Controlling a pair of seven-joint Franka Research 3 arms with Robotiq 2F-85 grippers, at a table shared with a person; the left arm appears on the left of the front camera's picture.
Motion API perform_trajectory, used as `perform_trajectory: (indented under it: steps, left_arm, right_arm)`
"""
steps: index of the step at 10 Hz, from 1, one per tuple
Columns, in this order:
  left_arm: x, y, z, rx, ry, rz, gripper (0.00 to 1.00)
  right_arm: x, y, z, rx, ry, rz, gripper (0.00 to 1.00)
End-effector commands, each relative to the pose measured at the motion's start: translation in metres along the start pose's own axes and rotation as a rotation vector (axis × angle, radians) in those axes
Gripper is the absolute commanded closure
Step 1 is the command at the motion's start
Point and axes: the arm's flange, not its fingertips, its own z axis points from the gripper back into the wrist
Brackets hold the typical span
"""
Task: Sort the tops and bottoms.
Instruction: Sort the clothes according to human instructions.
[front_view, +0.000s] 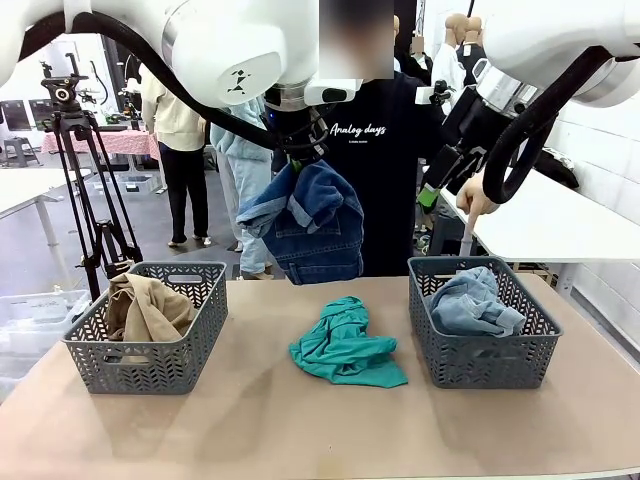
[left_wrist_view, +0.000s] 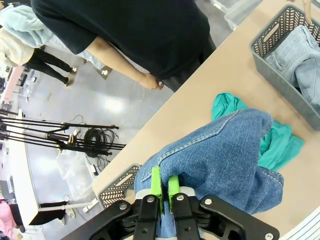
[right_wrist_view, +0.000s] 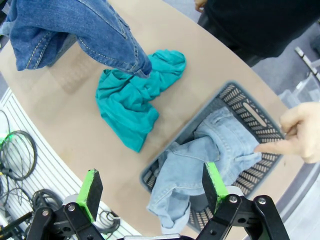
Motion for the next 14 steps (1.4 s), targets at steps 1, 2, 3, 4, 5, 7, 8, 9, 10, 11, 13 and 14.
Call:
perform_trajectory:
  steps: [1,2,3,4,5,7,8,9,10,11,13,14]
  left_arm:
    - [0.000,0.005,0.005,0.008,-0.025,-0.016,1.00]
    - [0.000,0.005,0.005,0.008,-0.025,-0.016,1.00]
    - [0.000,0.005,0.005,0.008,-0.025,-0.016,1.00]
    - [0.000,0.005,0.005,0.008,-0.025,-0.016,1.00]
    - [0.000,0.005,0.005,0.008,-0.025,-0.016,1.00]
    - [0.000,0.005,0.005,0.008,-0.025,-0.016,1.00]
    - [0.000,0.005,0.005,0.008,-0.025,-0.016,1.00]
    - [0.000,0.005,0.005,0.008,-0.025,-0.016,1.00]
    - [0.000,0.005,0.005,0.008,-0.025,-0.016,1.00]
    - [0.000,0.005,0.005,0.008,-0.025,-0.016,1.00]
    - [0.000,0.005,0.005,0.008,-0.025,-0.016,1.00]
    - [0.000,0.005,0.005,0.008,-0.025,-0.016,1.00]
  right_arm:
    - [-0.007,0.004,0.011,-0.022,0.022,0.012,0.00]
    - [-0.020,0.008,0.029,-0.059,0.040,0.013,0.00]
    - [-0.034,0.009,0.045,-0.087,0.063,0.003,0.00]
    - [-0.055,0.011,0.062,-0.099,0.119,-0.017,0.00]
    - [-0.068,0.008,0.070,-0.090,0.171,-0.026,0.00]
    - [-0.108,0.000,0.092,-0.091,0.308,-0.100,0.00]
    - [-0.120,-0.004,0.097,-0.079,0.330,-0.122,0.00]
    - [-0.126,-0.008,0.094,-0.067,0.352,-0.126,0.00]
    - [-0.129,-0.012,0.088,-0.067,0.379,-0.138,0.00]
    - [-0.133,-0.019,0.083,-0.055,0.391,-0.141,0.00]
    - [-0.133,-0.014,0.092,-0.050,0.369,-0.129,0.00]
    - [-0.133,-0.014,0.092,-0.050,0.369,-0.129,0.00]
